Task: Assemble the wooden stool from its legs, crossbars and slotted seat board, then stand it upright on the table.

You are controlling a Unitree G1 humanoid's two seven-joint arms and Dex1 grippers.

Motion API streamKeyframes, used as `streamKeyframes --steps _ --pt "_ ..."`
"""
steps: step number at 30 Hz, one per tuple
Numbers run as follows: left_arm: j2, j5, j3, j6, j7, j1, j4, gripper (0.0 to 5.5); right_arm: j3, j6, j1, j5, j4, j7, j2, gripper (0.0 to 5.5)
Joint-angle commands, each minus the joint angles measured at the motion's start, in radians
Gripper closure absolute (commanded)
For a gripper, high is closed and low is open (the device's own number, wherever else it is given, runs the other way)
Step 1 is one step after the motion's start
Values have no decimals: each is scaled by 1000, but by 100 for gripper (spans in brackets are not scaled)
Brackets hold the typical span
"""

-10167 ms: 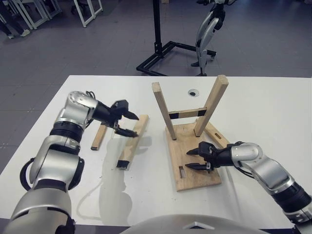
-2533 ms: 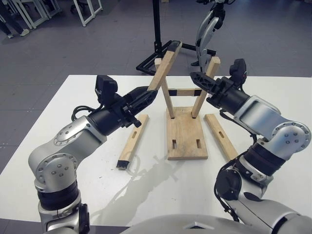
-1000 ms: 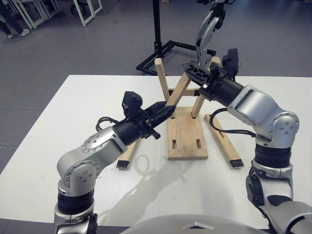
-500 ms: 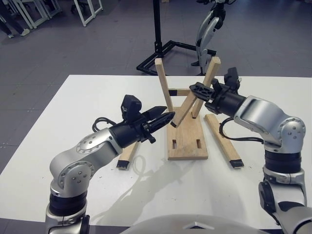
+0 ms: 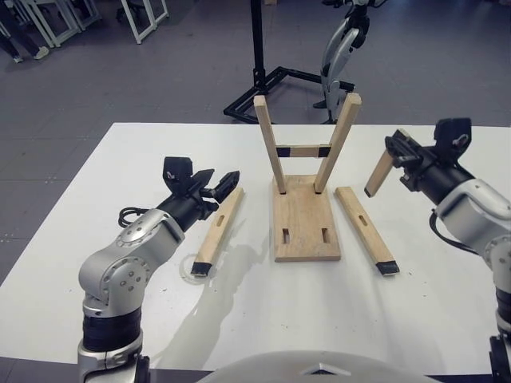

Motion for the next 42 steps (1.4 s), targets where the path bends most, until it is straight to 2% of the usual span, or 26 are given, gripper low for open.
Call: streamKeyframes --steps 1,12,21,25,29,31,37,42 --pt "-20 45 -3 2 18 -12 12 194 15 -71 75 -143 48 73 59 509" --pt "-42 95 -5 12 -7 -38 31 194 48 -111 111 -367 134 229 197 509" --pt "-40 117 5 20 -31 -37 33 194 37 -110 196 -452 133 312 221 509" --pt "-48 128 -2 19 -29 -41 35 194 87 -281 279 -590 245 372 254 509" --pt "-61 137 -19 31 -32 -46 35 194 101 -546 418 -696 535 388 363 509" --pt "-65 137 -24 37 -31 -43 31 194 103 -620 440 -711 606 392 394 509" --pt "-66 138 -34 47 -38 -47 30 194 115 -636 362 -735 589 371 419 509" --pt "-82 144 -37 44 -28 -36 24 194 37 -586 168 -742 459 273 421 509"
